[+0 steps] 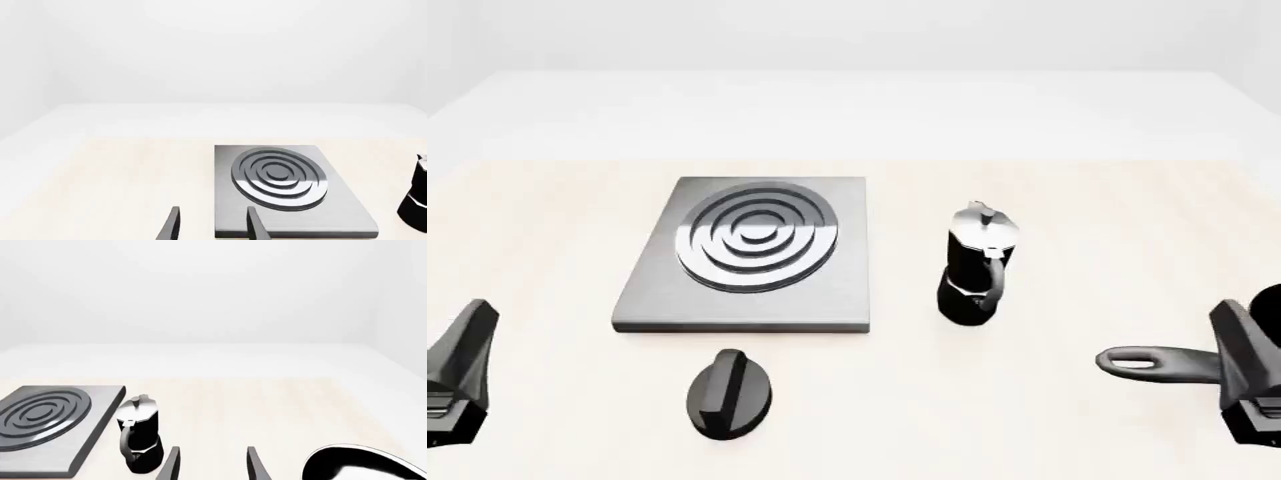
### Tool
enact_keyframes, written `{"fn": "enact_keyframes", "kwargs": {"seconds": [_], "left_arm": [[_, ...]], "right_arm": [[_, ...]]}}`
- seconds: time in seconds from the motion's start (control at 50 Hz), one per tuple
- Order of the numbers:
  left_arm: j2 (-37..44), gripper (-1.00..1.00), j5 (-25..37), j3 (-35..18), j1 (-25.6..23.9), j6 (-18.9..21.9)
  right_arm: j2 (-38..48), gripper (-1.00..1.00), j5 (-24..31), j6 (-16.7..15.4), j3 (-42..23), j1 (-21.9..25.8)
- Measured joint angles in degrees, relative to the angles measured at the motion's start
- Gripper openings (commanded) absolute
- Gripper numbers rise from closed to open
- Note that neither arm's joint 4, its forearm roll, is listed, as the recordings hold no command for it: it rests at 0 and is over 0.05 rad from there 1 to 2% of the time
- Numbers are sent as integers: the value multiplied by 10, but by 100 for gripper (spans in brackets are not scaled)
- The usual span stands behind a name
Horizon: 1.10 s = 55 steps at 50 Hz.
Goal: Put the frying pan on the stove.
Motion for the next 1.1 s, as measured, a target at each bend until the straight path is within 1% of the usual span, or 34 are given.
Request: {"fn": "enact_keyframes", "kwargs": {"seconds": [0.3,0.5,0.84,1.1], "left_arm": [[8,100,-2,-1,0,-1],[16,100,-7,-1,-3,3],[25,100,-12,-1,-9,10],[45,100,-25,-3,-19,12]], "right_arm": [[1,100,3,5,-7,1],[0,100,15,11,-32,1],[-1,100,52,21,-112,4],[-1,100,92,26,-200,14]]}}
